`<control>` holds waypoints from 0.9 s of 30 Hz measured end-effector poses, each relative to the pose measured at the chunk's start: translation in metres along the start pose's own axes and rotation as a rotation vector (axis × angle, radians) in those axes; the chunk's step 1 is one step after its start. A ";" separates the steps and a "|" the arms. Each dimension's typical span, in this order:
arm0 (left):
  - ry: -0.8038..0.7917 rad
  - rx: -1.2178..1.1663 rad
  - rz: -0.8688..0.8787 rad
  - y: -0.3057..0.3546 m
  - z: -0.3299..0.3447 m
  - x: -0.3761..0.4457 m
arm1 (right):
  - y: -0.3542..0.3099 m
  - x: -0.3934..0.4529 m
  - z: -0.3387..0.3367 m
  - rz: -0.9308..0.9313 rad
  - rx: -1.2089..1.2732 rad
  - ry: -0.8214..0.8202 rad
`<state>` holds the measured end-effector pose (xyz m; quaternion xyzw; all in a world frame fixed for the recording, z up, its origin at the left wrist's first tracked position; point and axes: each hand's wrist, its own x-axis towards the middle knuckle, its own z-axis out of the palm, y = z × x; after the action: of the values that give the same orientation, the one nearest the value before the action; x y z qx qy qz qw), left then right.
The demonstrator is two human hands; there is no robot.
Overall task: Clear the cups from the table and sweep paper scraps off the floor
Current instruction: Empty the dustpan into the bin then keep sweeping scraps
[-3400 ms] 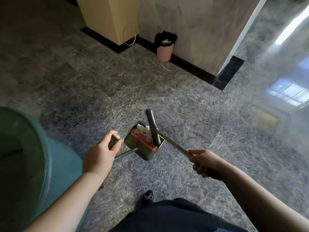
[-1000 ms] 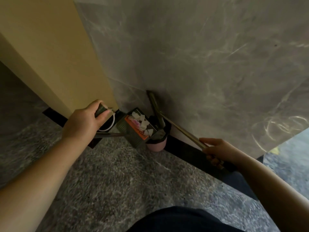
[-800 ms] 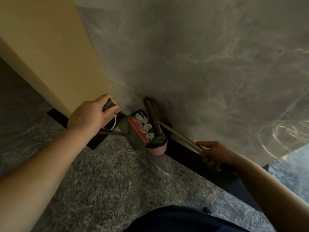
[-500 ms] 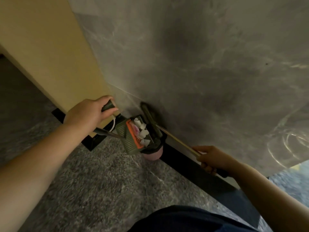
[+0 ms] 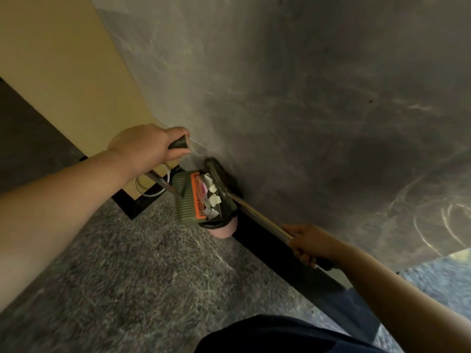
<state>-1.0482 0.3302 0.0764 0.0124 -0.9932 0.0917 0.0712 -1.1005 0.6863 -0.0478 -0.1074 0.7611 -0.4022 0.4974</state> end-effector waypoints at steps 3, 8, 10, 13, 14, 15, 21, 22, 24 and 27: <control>-0.033 0.066 0.066 0.004 0.002 0.014 | 0.005 0.003 -0.009 0.014 0.020 -0.004; -0.109 0.143 0.186 0.021 0.010 0.031 | 0.013 0.001 -0.017 0.012 0.017 -0.029; -0.118 0.141 0.198 0.023 0.008 0.036 | 0.016 0.001 -0.022 0.017 0.006 -0.021; -0.118 0.139 0.212 0.031 0.008 0.043 | 0.020 0.001 -0.022 0.020 0.020 -0.011; -0.134 0.160 0.229 0.036 0.011 0.044 | 0.021 0.001 -0.020 0.014 0.016 -0.008; -0.156 0.187 0.246 0.041 0.014 0.045 | 0.022 0.000 -0.020 0.010 0.009 -0.003; -0.103 0.270 0.276 0.037 0.015 0.056 | 0.030 0.000 -0.022 0.002 0.015 0.005; -0.100 0.263 0.283 0.039 0.014 0.057 | 0.031 0.000 -0.021 0.000 0.021 0.004; -0.146 0.259 0.293 0.048 0.016 0.056 | 0.032 0.002 -0.016 -0.008 0.023 0.003; -0.185 0.244 0.276 0.053 0.021 0.052 | 0.034 0.006 -0.014 -0.009 0.021 0.001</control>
<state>-1.1048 0.3782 0.0539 -0.1071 -0.9692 0.2188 -0.0356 -1.1071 0.7127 -0.0735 -0.1057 0.7565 -0.4124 0.4964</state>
